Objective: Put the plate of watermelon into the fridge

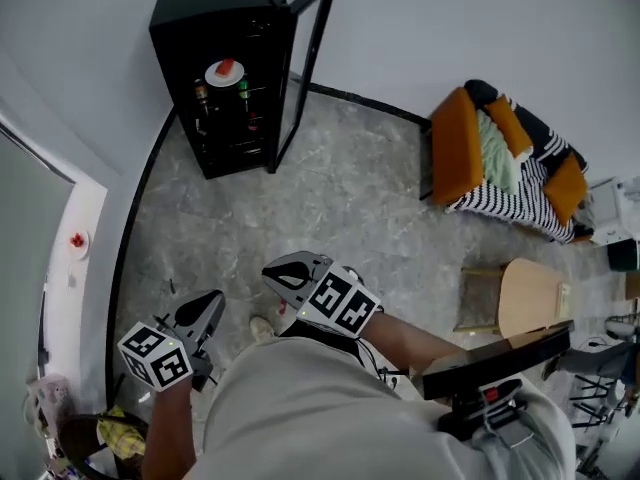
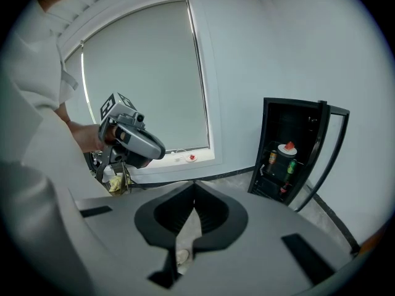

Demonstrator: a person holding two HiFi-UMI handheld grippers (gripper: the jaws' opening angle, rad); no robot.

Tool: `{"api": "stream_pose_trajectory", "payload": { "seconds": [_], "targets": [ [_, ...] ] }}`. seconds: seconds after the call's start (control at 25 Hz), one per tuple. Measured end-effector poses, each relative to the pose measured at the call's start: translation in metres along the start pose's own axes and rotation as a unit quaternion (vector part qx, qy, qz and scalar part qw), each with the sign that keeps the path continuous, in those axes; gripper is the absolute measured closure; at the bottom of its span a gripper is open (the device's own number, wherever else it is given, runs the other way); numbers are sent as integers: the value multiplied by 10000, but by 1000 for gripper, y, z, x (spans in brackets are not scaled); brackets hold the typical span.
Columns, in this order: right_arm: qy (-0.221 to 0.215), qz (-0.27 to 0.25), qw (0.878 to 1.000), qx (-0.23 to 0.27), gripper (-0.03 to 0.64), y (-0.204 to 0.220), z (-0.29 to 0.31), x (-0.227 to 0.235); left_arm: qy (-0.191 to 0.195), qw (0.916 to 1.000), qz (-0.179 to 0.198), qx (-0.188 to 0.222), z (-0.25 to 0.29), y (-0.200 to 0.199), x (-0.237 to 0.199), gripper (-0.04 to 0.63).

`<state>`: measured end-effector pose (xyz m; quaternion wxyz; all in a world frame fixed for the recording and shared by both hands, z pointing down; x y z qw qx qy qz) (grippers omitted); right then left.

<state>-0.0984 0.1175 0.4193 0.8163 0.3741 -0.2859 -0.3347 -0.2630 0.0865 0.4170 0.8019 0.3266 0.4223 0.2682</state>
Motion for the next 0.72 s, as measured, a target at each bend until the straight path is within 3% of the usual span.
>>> {"api": "stream_pose_trajectory", "payload": {
  "seconds": [0.28,0.72],
  "targets": [
    [-26,-63,10000,-55,601,-6,9,-31,19,10000,21,52,-24,11,-1,583],
    [20,-8,10000,-83,601,-11,17,-32,110,9999,60,-66,-20,10,-14,583]
  ]
}}
Point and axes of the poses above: the fingertips, and each gripper's own axes: z forward along the fingers, x to its right, y out of its underside, the point moved 6 cm from there along -z, backward along the fingers, and after that the axes turned 10 degrees about -y, right-handed, at the moved point
